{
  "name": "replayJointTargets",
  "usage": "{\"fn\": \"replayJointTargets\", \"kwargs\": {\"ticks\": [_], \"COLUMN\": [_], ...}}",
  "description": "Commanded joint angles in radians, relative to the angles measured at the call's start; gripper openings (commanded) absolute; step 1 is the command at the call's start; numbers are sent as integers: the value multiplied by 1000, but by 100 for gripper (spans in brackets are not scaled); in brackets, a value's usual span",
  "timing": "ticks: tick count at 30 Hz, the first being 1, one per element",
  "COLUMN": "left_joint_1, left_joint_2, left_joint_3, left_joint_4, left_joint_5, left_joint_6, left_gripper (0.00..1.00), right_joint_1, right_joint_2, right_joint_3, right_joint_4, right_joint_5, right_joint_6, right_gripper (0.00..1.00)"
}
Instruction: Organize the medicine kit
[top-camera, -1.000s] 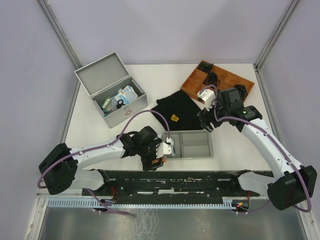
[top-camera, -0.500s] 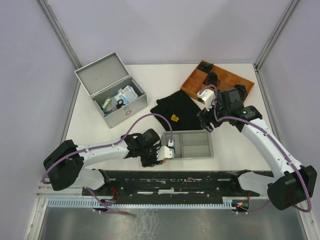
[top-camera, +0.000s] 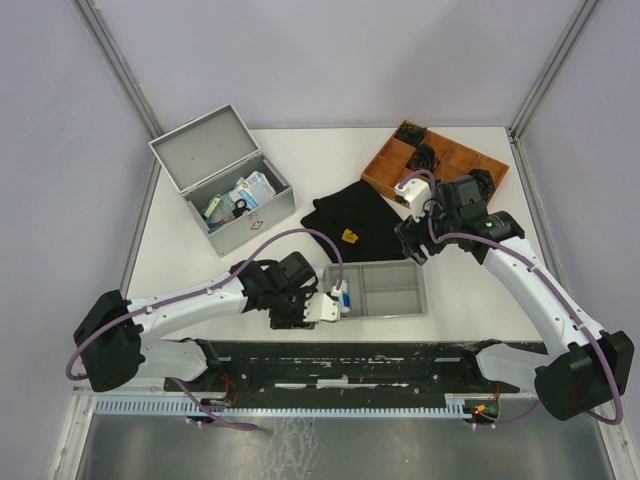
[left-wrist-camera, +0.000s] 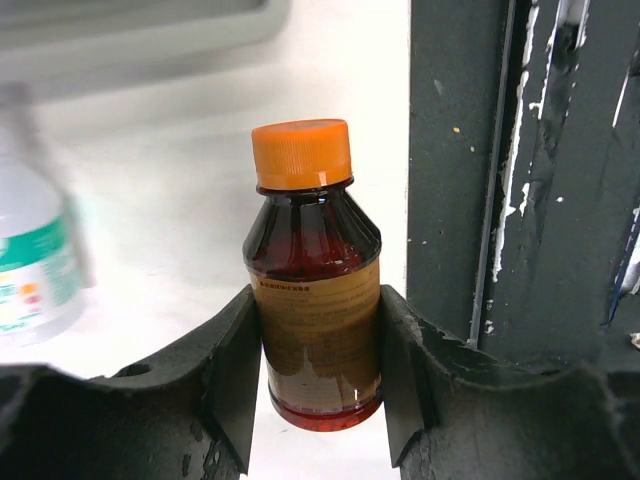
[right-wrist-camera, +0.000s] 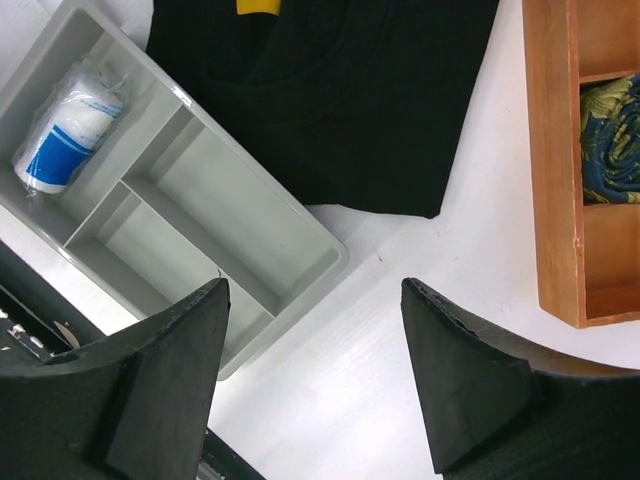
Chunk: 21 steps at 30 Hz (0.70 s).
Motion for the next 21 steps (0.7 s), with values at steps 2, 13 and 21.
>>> {"fn": "replayJointTargets", "kwargs": {"ticks": [2,13,21], "left_joint_1": [-2,-3,-7], "left_joint_2": [-69,111,342], "left_joint_3": [136,341,499], "left_joint_4": [-5,242,354], "left_joint_5": [28,68,82], "left_joint_6": [51,-96,-171], "left_gripper": [34,31,29], "right_joint_1": [-6,-113,-189], "right_joint_2": [-14,36,28], "right_joint_3": [22,46,48], "right_joint_4": [39,62,79], "right_joint_5": [78,272,463], "right_joint_6": [44,163,172], "right_gripper": [78,79,79]}}
